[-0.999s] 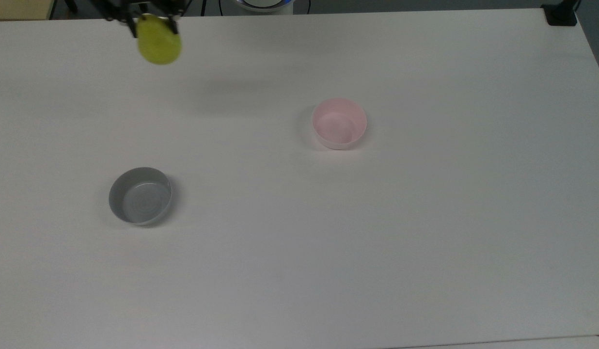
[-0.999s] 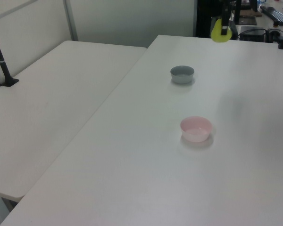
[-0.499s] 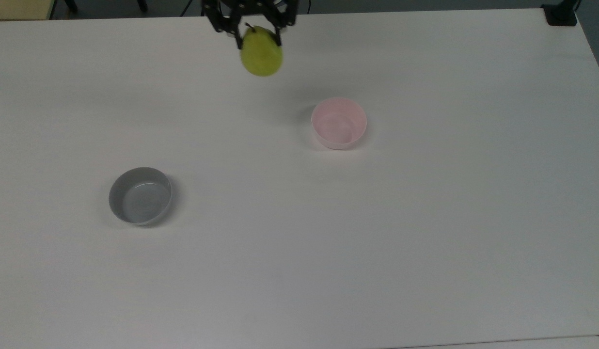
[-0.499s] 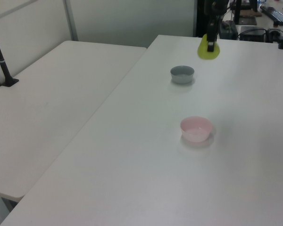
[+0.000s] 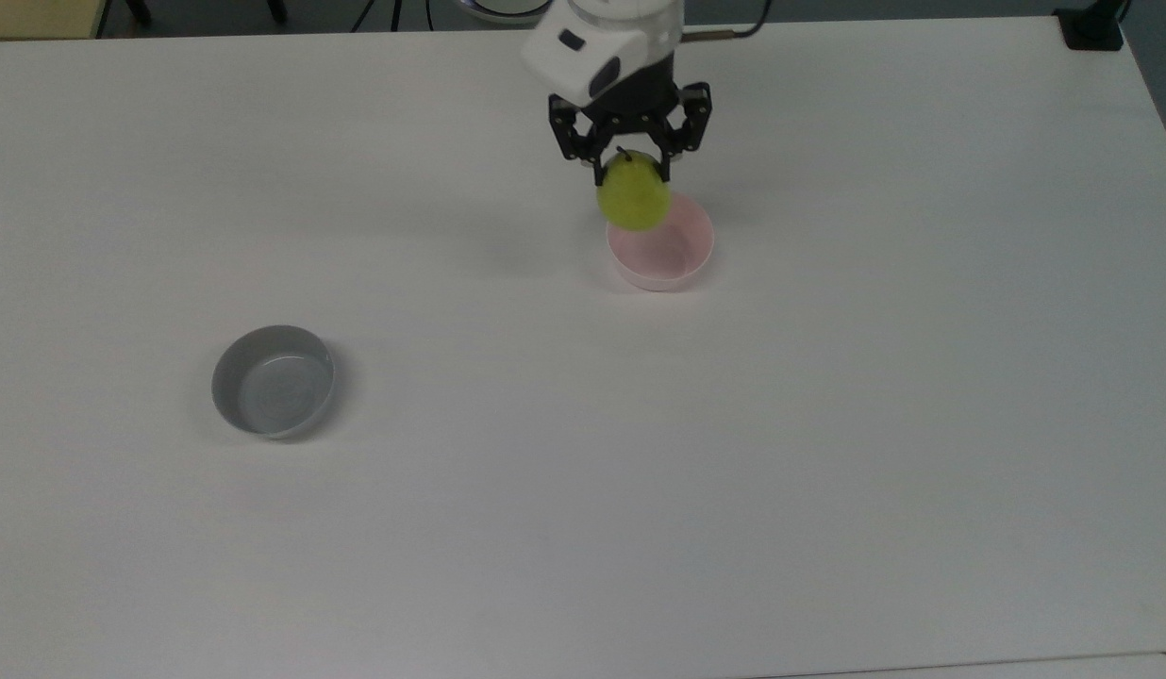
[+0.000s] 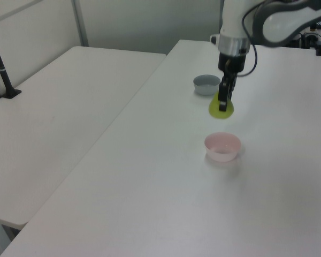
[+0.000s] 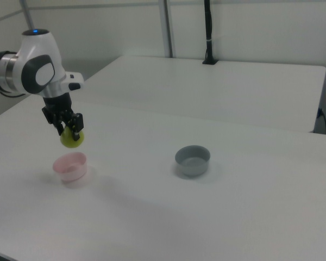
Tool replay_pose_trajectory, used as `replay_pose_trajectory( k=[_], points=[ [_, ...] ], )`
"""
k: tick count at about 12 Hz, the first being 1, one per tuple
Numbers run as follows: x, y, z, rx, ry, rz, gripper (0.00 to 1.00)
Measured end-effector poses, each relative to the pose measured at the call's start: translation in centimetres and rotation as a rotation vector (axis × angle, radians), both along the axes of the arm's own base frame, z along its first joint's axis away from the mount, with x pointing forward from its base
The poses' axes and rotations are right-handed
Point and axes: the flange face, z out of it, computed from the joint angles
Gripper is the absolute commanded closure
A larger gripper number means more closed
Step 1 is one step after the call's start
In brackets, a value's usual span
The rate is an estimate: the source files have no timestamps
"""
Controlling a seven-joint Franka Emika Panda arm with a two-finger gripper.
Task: Place the pear in the bowl
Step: 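Lower the pear into the pink bowl and open the gripper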
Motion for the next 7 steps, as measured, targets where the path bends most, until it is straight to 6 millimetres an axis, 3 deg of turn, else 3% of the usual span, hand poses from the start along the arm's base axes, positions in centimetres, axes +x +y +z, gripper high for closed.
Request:
replay_pose_trajectory(
  k=[4, 7],
  points=[
    [0.5, 4.1, -5.6, 0.000, 0.037, 0.017, 1.00],
    [0.7, 4.7, -7.9, -0.012, 0.060, 0.030, 1.00]
  ],
)
